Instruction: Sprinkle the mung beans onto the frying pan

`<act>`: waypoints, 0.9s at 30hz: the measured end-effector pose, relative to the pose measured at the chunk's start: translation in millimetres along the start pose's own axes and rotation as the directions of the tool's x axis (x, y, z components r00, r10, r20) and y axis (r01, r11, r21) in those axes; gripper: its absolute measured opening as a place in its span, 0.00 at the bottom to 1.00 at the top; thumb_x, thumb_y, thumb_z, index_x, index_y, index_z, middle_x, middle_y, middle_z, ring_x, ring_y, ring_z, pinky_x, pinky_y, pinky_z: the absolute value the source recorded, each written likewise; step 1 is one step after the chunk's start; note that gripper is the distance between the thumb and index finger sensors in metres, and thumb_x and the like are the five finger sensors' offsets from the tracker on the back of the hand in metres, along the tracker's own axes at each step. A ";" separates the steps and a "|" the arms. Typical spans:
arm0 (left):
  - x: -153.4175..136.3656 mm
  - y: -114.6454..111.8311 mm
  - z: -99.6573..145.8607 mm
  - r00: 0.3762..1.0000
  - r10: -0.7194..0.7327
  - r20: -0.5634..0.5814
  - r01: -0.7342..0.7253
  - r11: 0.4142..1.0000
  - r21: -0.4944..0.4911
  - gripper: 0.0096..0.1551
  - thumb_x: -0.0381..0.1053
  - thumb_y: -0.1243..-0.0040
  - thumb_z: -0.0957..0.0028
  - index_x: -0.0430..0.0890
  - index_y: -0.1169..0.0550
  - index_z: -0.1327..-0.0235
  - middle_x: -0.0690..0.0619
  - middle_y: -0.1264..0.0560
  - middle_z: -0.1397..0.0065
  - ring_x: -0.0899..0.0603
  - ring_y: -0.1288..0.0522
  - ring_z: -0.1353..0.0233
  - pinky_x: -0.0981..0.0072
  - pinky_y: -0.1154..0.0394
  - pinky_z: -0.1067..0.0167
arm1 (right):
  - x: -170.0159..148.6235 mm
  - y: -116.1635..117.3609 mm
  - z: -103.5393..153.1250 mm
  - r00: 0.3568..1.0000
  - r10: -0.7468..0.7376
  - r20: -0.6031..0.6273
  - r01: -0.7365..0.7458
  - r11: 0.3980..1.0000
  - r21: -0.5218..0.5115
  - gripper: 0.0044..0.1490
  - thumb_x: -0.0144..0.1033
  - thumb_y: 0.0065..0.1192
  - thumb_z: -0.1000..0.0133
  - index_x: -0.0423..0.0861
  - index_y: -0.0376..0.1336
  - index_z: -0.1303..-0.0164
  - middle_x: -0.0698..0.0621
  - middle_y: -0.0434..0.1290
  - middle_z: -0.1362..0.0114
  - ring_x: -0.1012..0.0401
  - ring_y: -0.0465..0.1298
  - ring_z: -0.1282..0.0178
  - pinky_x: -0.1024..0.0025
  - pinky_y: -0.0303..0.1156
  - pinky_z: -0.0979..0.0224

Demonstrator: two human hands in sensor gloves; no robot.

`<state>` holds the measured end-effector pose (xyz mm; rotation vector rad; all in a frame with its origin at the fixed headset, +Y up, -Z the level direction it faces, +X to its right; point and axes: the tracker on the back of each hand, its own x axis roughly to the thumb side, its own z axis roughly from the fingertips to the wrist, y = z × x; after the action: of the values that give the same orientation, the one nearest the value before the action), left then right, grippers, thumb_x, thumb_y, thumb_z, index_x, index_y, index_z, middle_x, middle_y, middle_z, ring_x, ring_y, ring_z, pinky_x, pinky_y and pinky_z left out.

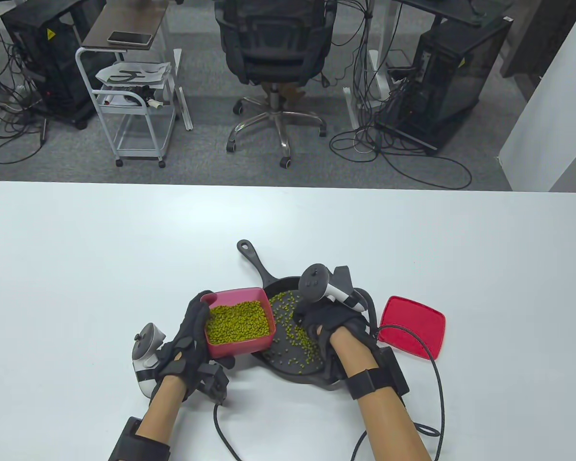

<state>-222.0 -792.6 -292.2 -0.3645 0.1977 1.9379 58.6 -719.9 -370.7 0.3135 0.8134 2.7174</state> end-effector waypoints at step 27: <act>-3.5 -1.3 -1.3 0.997 -0.074 0.013 0.074 0.997 0.003 0.42 0.79 0.49 0.50 0.69 0.43 0.22 0.39 0.40 0.22 0.32 0.20 0.46 0.49 0.15 0.70 | 94.4 -27.5 51.6 0.966 0.047 0.256 -0.005 0.987 -0.162 0.34 0.47 0.63 0.38 0.46 0.63 0.23 0.33 0.61 0.17 0.32 0.64 0.29 0.48 0.72 0.35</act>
<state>-219.3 -795.5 -292.2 -0.3527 0.1763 1.8663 -9.2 -640.8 -332.3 0.6314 0.5190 2.6678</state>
